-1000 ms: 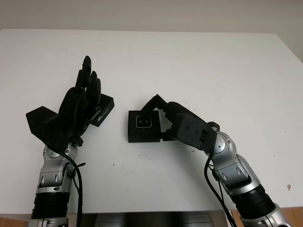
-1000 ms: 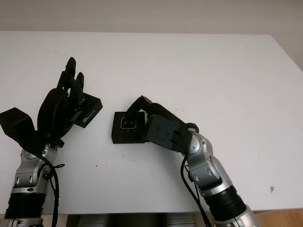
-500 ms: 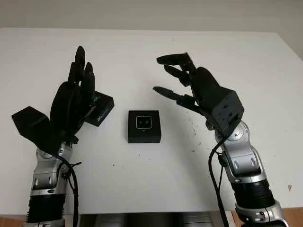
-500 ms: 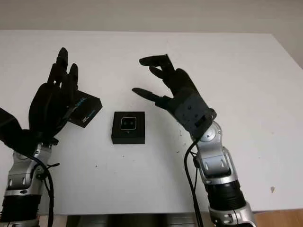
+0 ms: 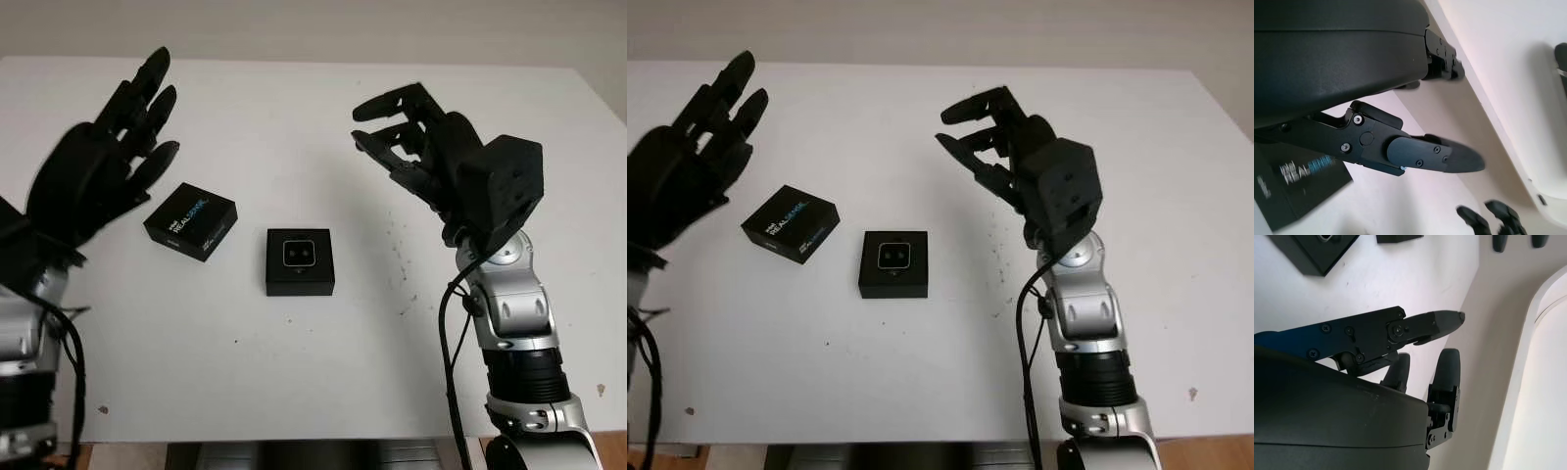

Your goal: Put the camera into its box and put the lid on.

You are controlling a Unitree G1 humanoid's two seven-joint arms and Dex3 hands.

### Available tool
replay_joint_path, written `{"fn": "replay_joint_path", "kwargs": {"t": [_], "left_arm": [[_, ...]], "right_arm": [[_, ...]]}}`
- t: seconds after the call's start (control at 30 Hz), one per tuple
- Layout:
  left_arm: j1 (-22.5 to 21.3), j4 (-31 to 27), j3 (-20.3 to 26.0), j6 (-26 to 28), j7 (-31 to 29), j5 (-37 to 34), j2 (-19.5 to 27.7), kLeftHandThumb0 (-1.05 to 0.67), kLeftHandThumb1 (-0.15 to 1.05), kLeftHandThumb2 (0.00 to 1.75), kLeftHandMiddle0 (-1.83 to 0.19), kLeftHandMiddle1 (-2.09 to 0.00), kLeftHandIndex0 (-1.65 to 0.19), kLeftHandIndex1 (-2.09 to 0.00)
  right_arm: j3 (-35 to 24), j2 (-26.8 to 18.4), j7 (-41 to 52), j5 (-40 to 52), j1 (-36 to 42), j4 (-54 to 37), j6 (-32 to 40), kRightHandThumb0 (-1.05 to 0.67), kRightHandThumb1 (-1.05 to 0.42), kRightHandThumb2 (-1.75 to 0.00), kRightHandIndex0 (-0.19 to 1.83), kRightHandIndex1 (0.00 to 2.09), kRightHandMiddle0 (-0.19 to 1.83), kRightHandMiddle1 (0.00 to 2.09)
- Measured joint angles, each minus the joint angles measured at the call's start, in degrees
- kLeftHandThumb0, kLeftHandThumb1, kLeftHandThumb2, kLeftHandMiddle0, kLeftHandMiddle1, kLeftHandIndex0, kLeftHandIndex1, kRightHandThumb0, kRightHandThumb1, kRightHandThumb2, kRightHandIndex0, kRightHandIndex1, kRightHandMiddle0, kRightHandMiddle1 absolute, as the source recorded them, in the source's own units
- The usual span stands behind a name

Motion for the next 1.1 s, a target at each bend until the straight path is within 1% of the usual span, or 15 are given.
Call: {"fn": "replay_joint_path", "kwargs": {"t": [0.03,0.07,0.1,0.13,0.17,0.2,0.27,0.33,0.4,0.5,0.6,0.7,0.83,0.93,1.1], "left_arm": [[-1.52,1.89,-0.84,-0.54,0.13,2.32,1.27,-0.49,0.91,0.03,-0.72,-0.22,-0.61,-0.35],[-3.13,3.63,-1.88,-1.09,0.13,4.46,2.6,-0.47,0.89,0.03,-0.69,-0.25,-0.6,-0.37],[-4.7,5.52,-3.05,-2.08,0.14,6.91,4.14,-0.49,0.85,0.05,-0.58,-0.38,-0.52,-0.46],[-6.34,7.3,-4.75,-3.4,0.13,10.3,5.89,-0.56,0.85,0.05,-0.48,-0.44,-0.43,-0.48],[-7.84,8.62,-6.43,-4.67,0.06,13.12,7.49,-0.6,0.85,0.06,-0.43,-0.46,-0.39,-0.49],[-9.68,9.6,-8.48,-5.24,-0.54,16.67,9.19,-0.71,0.84,0.06,-0.33,-0.27,-0.3,-0.33],[-13.43,10.84,-13.48,-5.32,-3.46,23.91,12.67,-0.78,0.85,0.06,-0.22,-0.1,-0.22,-0.16],[-16.88,11.89,-17.83,-5.61,-6.23,29.51,15.11,-0.78,0.83,0.05,-0.13,-0.04,-0.14,-0.08],[-18.98,12.96,-20.86,-6.89,-7.45,33.01,15.93,-0.79,0.83,0.05,-0.05,-0.02,-0.06,-0.03],[-20.04,15.06,-24.18,-9.82,-7.46,36.0,15.94,-0.78,0.82,0.05,0.02,-0.02,0.02,-0.02],[-20.06,15.93,-26.68,-11.58,-5.76,39.31,15.72,-0.72,0.8,0.05,0.02,-0.04,0.03,-0.03],[-20.07,16.05,-27.91,-11.99,-2.97,41.92,15.29,-0.67,0.79,0.04,0.03,-0.04,0.04,-0.03],[-20.16,18.06,-29.63,-14.09,0.49,44.07,14.06,-0.66,0.79,0.05,0.04,-0.05,0.07,-0.03],[-21.01,18.96,-30.83,-15.27,3.56,46.54,13.51,-0.68,0.79,0.05,0.03,-0.05,0.07,-0.04],[-22.27,19.27,-32.9,-15.84,5.43,50.4,13.43,-0.68,0.8,0.06,0.02,-0.06,0.07,-0.04]], "right_arm": [[-0.39,0.1,0.69,1.18,-0.13,1.13,-0.6,-0.46,-1.05,-0.21,0.03,1.14,-0.07,1.46],[-0.86,0.18,1.21,2.18,-0.15,2.07,-1.15,-0.46,-1.05,-0.23,0.02,1.15,-0.08,1.47],[-1.18,0.18,1.54,2.8,-0.18,2.78,-1.5,-0.46,-1.05,-0.25,0.0,1.15,-0.11,1.46],[-1.45,0.17,1.76,3.33,-0.19,3.27,-1.59,-0.46,-1.05,-0.26,-0.01,1.16,-0.12,1.46],[-1.59,0.17,1.87,3.8,-0.19,3.44,-1.59,-0.46,-1.05,-0.27,-0.02,1.16,-0.13,1.46],[-1.75,0.17,1.91,4.21,-0.2,3.54,-1.61,-0.48,-1.05,-0.28,-0.04,1.17,-0.15,1.46],[-2.11,0.18,2.06,5.22,-0.31,3.73,-1.6,-0.49,-1.05,-0.29,-0.07,1.17,-0.18,1.46],[-2.48,0.2,2.32,6.62,-0.39,3.77,-1.46,-0.52,-1.05,-0.29,-0.1,1.18,-0.19,1.42],[-3.13,0.22,2.22,7.7,-0.4,3.73,-0.66,-0.54,-1.05,-0.29,-0.12,1.16,-0.19,1.35],[-4.04,0.85,1.4,10.1,-0.31,3.3,1.67,-0.54,-1.05,-0.32,-0.13,1.07,-0.19,1.2],[-4.93,1.18,0.97,11.88,-0.2,3.12,2.3,-0.53,-1.05,-0.34,-0.14,0.99,-0.19,1.11],[-5.6,1.84,0.08,12.78,0.01,3.13,2.32,-0.52,-1.05,-0.33,-0.1,0.97,-0.19,1.13],[-5.73,2.66,-0.73,13.14,1.16,3.14,2.29,-0.51,-1.05,-0.34,-0.09,0.94,-0.19,1.15],[-5.78,2.76,-0.47,13.55,1.63,3.18,2.2,-0.51,-1.05,-0.34,-0.06,0.94,-0.19,1.19],[-5.83,2.71,-0.09,13.57,1.86,3.26,1.59,-0.52,-1.05,-0.33,-0.03,0.94,-0.19,1.22]]}}
